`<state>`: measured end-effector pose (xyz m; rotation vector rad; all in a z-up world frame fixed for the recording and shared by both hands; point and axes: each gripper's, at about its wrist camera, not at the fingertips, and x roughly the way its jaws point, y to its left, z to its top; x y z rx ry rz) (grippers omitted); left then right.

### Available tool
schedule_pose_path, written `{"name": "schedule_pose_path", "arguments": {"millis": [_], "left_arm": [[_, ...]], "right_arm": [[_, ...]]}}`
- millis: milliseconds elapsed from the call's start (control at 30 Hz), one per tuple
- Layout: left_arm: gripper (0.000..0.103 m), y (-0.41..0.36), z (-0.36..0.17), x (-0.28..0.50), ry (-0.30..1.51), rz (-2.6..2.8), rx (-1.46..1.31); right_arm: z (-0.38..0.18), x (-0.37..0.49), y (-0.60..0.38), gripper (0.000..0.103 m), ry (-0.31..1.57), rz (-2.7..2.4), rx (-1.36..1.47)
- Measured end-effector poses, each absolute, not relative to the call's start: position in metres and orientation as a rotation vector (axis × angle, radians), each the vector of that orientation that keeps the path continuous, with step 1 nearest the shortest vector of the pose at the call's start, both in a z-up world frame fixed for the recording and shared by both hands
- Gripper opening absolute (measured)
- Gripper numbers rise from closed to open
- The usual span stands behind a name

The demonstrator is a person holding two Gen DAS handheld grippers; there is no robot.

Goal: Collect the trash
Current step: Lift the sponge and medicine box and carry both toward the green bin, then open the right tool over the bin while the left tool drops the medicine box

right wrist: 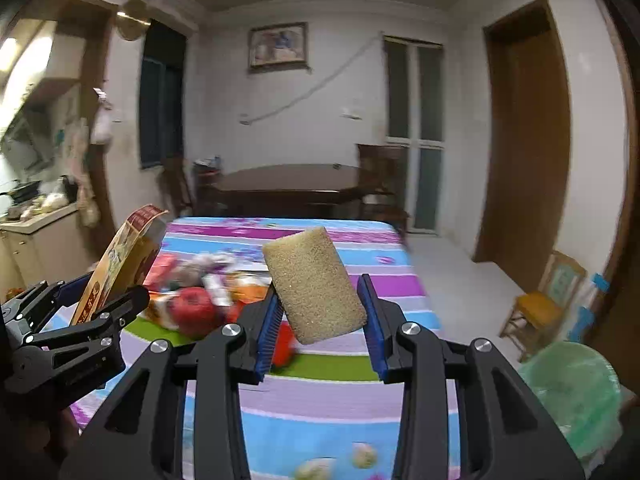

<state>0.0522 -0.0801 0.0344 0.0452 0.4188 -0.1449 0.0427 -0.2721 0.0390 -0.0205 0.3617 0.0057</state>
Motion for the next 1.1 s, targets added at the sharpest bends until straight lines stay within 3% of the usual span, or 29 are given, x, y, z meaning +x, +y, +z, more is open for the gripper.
{"name": "schedule_pose_path", "arguments": {"millis": [400, 700, 867, 1100], "left_arm": [[0.067, -0.289, 0.023, 0.108, 0.582, -0.569, 0.119], [0.067, -0.448, -0.032, 0.124, 0.763, -0.843, 0.203], [0.067, -0.512, -0.068, 0.123, 0.88, -0.932, 0.228], [0.068, -0.544, -0.11, 0.132, 0.955, -0.948, 0.255]], "right_arm": [[0.03, 0.031, -0.448, 0.036, 0.55, -0.275, 0.039], [-0.035, 0.02, -0.565, 0.036, 0.822, -0.389, 0.197], [-0.068, 0.016, -0.599, 0.036, 0.911, -0.423, 0.263], [-0.091, 0.015, -0.623, 0.036, 0.938, -0.422, 0.315]]}}
